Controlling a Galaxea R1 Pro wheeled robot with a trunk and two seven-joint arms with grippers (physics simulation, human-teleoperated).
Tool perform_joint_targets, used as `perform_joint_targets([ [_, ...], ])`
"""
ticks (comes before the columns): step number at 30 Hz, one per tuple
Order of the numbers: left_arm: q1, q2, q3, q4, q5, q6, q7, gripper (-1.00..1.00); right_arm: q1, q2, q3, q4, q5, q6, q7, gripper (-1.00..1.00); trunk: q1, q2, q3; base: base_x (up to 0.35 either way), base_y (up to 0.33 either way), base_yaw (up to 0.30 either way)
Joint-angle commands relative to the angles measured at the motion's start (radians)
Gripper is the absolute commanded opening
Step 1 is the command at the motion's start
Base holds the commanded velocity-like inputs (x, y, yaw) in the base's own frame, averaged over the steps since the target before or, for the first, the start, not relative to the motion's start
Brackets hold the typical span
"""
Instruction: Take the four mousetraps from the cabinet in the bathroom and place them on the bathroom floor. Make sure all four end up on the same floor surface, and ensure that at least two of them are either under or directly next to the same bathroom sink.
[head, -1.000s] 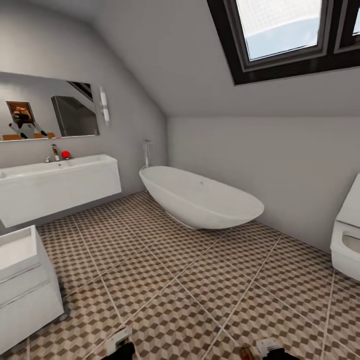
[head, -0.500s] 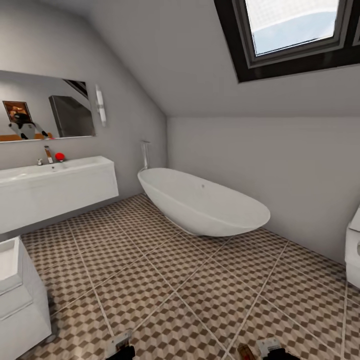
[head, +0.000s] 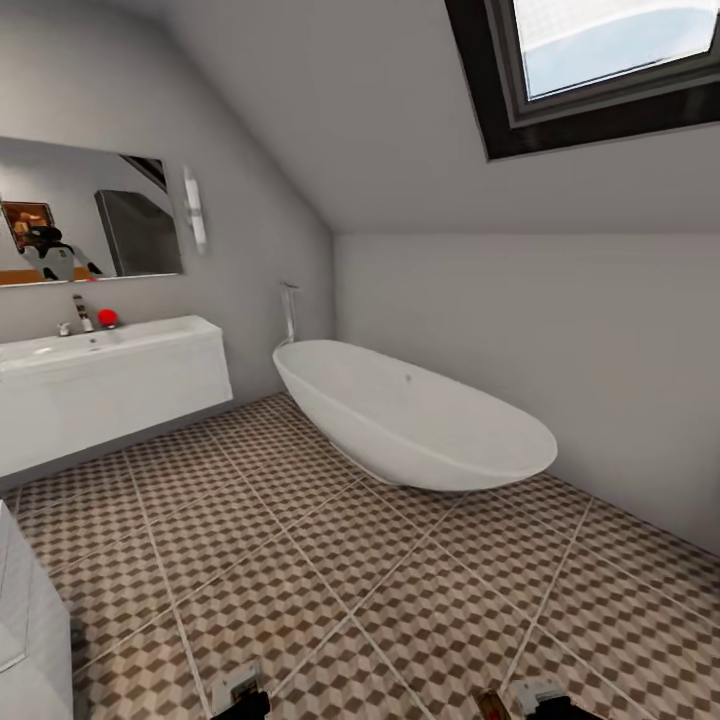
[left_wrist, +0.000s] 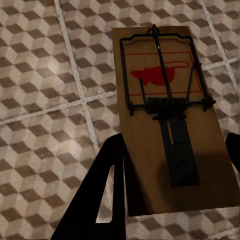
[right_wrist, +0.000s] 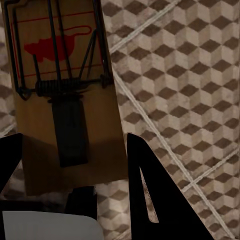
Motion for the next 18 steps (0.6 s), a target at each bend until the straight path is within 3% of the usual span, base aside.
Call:
perform_joint_targets([
  [1,-0.001,0.000,-0.005,0.000,0.004,-0.003,0.006,-1.00,-0.001,0.000,0.009,0.001,-0.014,0.001,0.004,-1.00,0.001,-0.001,-0.001,0.323,0.000,0.151],
  [9,-0.001,0.000,-0.005,0.000,0.004,-0.003,0.006,-1.00,-0.001,-0.002,0.009,0.001,-0.016,0.001,0.004,-1.00,0.001,-0.001,-0.001,0.323,0.000,0.231],
  [18,-0.001,0.000,-0.005,0.000,0.004,-0.003,0.006,-1.00,-0.001,-0.002,0.009,0.001,-0.016,0.002,0.001,-1.00,0.001,-0.001,-0.001,0.323,0.000,0.055],
])
